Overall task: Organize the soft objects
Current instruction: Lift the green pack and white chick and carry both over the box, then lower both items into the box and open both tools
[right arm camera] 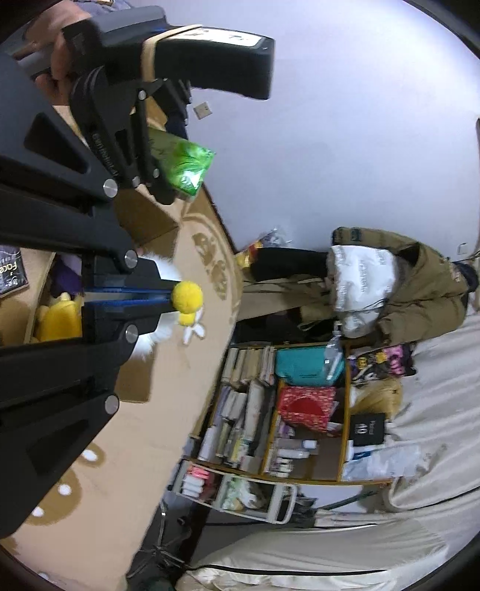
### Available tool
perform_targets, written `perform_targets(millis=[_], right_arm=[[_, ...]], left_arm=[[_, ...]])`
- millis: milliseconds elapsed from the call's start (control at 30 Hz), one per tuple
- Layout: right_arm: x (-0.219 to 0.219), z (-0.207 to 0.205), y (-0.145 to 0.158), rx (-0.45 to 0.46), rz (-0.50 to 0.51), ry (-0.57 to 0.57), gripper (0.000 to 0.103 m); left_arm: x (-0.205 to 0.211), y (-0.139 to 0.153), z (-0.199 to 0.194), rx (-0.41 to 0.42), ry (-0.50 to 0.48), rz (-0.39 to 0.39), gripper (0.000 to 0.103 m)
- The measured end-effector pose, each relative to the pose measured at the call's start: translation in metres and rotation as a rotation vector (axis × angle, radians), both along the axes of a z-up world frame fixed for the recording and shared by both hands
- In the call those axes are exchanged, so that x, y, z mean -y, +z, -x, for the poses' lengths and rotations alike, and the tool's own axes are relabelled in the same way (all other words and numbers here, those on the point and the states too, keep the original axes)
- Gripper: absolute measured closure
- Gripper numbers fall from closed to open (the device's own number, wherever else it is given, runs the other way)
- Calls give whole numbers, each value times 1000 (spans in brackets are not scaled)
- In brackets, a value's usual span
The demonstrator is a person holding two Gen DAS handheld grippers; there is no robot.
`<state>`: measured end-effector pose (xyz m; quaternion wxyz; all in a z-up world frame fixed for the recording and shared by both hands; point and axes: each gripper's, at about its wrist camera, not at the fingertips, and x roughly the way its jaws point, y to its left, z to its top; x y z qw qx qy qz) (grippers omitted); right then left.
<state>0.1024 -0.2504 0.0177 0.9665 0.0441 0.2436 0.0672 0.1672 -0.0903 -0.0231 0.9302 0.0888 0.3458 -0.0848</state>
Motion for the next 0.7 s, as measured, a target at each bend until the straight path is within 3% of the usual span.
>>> perform_targets(millis=[167, 300, 400, 533, 700], right_arm=[[5, -10, -31, -64, -8, 6, 100], [7, -16, -57, -116, -19, 20, 99], [12, -17, -72, -140, -62, 34, 99], [14, -21, -83, -159, -72, 49, 97], [12, -25, -89, -170, -64, 55, 97]], left_arm=[[-1, -19, -6, -31, -17, 50, 50], [5, -29, -7, -37, -27, 12, 50], [6, -32, -8, -51, -29, 26, 50], [1, -38, -13, -89, -20, 65, 49], [1, -43, -16, -98, -9, 50, 47]])
